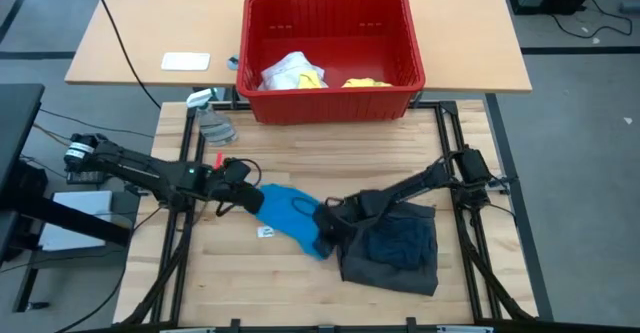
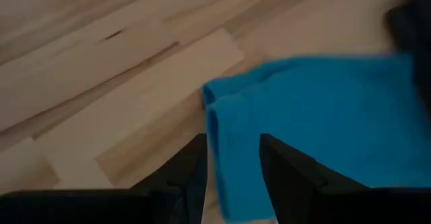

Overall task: Fold laundry
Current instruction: Fold the blue shorts

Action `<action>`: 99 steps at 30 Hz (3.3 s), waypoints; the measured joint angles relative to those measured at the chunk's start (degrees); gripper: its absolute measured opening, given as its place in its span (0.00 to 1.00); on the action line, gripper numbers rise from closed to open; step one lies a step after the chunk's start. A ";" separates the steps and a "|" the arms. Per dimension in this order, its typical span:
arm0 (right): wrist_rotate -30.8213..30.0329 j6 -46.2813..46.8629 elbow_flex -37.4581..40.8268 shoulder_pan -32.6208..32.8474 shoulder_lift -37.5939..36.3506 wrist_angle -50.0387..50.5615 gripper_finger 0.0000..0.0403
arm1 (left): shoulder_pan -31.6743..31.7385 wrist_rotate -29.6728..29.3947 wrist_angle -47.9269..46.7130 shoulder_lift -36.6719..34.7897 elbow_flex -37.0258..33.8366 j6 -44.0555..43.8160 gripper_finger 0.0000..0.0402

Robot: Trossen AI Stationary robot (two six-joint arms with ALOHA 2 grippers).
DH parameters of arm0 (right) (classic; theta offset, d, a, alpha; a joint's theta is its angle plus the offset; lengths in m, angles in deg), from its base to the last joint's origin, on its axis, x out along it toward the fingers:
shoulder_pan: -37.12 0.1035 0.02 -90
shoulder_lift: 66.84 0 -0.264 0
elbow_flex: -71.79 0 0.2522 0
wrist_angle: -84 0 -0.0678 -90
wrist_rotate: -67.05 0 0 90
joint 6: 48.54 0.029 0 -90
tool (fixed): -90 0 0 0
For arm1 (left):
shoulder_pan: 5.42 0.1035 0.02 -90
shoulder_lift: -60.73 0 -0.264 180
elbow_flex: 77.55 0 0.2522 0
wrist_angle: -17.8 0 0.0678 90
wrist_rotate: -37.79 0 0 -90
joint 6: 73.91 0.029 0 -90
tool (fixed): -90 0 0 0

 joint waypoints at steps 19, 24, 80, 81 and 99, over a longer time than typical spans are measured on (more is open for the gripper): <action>-11.54 -6.95 -5.04 -9.29 0.96 4.63 0.17 | -18.56 0.47 8.00 2.76 -1.45 -21.57 0.35; -9.83 -8.15 -4.09 -8.45 0.98 7.56 0.14 | -22.98 0.44 8.68 9.16 -1.49 -28.74 0.35; 3.49 -31.72 -11.73 -26.51 9.06 -2.80 0.70 | 6.03 5.60 38.68 6.25 -22.40 -28.31 0.60; 4.22 -31.73 -11.79 -26.86 9.46 -2.92 0.70 | 6.69 5.40 40.10 6.27 -22.96 -28.24 0.59; 17.07 -25.39 -11.88 -24.83 13.16 -5.84 0.59 | 11.47 7.91 51.77 8.26 -24.35 -10.14 0.46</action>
